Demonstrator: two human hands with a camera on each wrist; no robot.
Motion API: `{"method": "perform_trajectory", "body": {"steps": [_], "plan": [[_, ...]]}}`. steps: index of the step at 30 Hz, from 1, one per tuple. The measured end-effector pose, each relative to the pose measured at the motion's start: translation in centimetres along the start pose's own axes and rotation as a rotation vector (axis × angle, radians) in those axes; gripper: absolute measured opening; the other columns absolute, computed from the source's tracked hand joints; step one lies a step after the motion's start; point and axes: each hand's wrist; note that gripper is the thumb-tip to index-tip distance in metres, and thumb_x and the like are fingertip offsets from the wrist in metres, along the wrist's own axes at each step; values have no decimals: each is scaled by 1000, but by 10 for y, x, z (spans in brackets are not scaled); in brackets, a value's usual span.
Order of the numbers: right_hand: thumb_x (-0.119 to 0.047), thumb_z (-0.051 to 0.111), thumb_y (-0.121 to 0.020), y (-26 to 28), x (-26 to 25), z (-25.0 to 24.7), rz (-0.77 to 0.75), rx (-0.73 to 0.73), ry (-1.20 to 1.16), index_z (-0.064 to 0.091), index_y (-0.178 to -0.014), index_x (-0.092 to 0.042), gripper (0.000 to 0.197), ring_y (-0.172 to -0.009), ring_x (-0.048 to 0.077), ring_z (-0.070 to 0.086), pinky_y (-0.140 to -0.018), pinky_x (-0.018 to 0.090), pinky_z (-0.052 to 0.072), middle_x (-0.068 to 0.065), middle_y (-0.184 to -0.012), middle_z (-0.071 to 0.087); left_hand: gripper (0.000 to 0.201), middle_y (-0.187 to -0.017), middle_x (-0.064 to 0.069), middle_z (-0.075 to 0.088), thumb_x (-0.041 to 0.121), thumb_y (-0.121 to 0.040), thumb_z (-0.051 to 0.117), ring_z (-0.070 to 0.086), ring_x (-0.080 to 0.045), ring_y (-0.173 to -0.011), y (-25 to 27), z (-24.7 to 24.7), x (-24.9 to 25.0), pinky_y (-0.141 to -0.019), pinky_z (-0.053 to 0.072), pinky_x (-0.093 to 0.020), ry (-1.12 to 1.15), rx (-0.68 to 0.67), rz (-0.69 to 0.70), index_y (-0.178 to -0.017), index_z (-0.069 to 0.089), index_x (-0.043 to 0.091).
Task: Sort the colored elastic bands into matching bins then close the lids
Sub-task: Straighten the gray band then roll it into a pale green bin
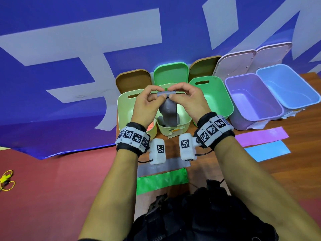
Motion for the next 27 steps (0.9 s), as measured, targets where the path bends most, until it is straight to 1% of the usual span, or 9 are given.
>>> {"method": "perform_trajectory", "body": {"steps": [4, 7, 9, 14, 17, 20, 23, 25, 27], "plan": [[3, 68, -85, -1, -1, -1, -14, 18, -18, 70, -103, -3, 20, -85, 5, 67, -81, 21, 53, 1, -93, 71, 19, -78, -5, 70, -4, -91, 59, 61, -7, -69, 0, 2, 2, -64, 47, -20, -5, -2, -25, -105, 57, 7], [3, 69, -84, 0, -2, -1, -16, 8, 0, 71, -100, -5, 18, -85, 11, 71, -79, 22, 56, 1, -93, 74, 17, -79, -22, 65, 5, -93, 59, 61, -19, -77, -1, 2, 1, -73, 51, -36, -10, 1, -52, -109, 59, 10], [4, 69, -84, 1, -1, -1, -7, 4, -1, 71, -98, -8, 18, -85, 14, 72, -78, 25, 57, 4, -93, 75, 11, -89, -33, 65, 12, -95, 59, 63, -26, -80, -1, 2, 2, -79, 53, -47, -13, -8, -55, -105, 63, 13], [10, 65, -82, 0, 2, -2, 0, -10, -5, 69, -103, -8, 28, -92, 12, 70, -87, 27, 57, 0, -99, 72, 13, -101, -19, 70, 5, -90, 65, 65, -18, -88, 0, 1, 3, -74, 52, -27, -54, -12, -3, -101, 66, 12], [2, 67, -85, -1, 3, -1, 11, 21, -2, 70, -102, -6, 19, -92, 11, 66, -91, 31, 55, 3, -98, 69, 19, -102, -13, 69, 9, -83, 68, 63, -21, -91, 0, 1, 2, -79, 51, -33, -90, -18, 37, -98, 67, 21], [1, 70, -84, 0, 2, -1, 8, 22, -2, 70, -98, -3, 15, -87, 11, 67, -87, 27, 55, 4, -93, 71, 19, -89, -3, 68, 4, -89, 66, 62, -9, -79, 2, 2, 1, -70, 49, -23, -54, -5, 3, -107, 64, 9], [0, 75, -81, 1, 1, -2, -13, 22, -11, 70, -95, -8, 17, -90, 16, 69, -89, 28, 56, 4, -94, 73, 6, -85, 4, 67, 7, -94, 60, 62, -1, -78, 0, 4, 0, -72, 48, -18, -60, 11, -40, -96, 66, 9], [2, 75, -81, 2, 0, -3, -24, 18, -20, 70, -93, -12, 20, -92, 18, 70, -89, 29, 56, 3, -96, 73, 11, -87, 3, 68, 6, -94, 59, 63, -3, -81, 0, 5, 1, -77, 51, -21, -68, -6, -33, -89, 66, 13], [3, 72, -81, 2, 0, -4, -9, 11, -30, 69, -95, -13, 22, -94, 17, 70, -89, 30, 57, 2, -98, 72, 8, -90, -3, 68, 6, -93, 62, 64, -10, -84, 0, 5, 1, -78, 51, -23, -62, -24, -22, -92, 66, 13]]}}
Point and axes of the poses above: each hand's wrist, its own y-axis away from the middle knuckle, its own z-axis out of the palm, x = y × z
